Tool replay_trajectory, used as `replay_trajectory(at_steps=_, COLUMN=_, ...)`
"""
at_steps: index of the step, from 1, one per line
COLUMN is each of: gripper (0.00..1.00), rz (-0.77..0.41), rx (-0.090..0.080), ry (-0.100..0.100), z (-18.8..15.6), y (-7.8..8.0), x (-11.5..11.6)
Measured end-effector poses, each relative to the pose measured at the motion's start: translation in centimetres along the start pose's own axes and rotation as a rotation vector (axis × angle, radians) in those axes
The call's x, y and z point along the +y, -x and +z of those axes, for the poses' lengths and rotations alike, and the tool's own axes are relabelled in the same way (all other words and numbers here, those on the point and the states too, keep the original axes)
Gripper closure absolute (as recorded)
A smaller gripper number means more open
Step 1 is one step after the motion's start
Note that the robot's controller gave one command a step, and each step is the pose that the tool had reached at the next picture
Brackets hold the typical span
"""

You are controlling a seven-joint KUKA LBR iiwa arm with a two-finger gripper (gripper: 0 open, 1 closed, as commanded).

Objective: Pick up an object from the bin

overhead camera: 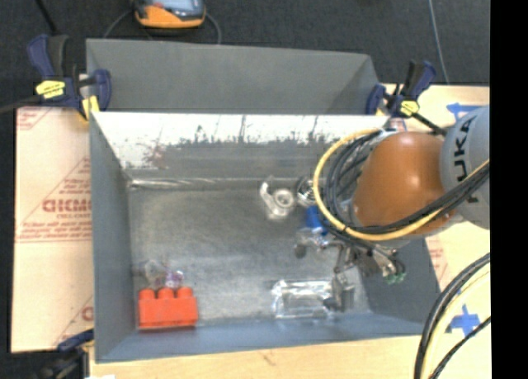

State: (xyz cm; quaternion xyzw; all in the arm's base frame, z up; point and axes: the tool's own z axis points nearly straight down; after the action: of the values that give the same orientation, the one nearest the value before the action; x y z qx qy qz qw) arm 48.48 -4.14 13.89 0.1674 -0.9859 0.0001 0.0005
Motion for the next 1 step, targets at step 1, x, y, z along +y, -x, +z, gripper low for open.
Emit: replay_trajectory(at_steps=1, gripper=0.00, rz=0.007, rx=-0.013, ry=-0.005, z=6.16, y=-0.56, x=-0.35)
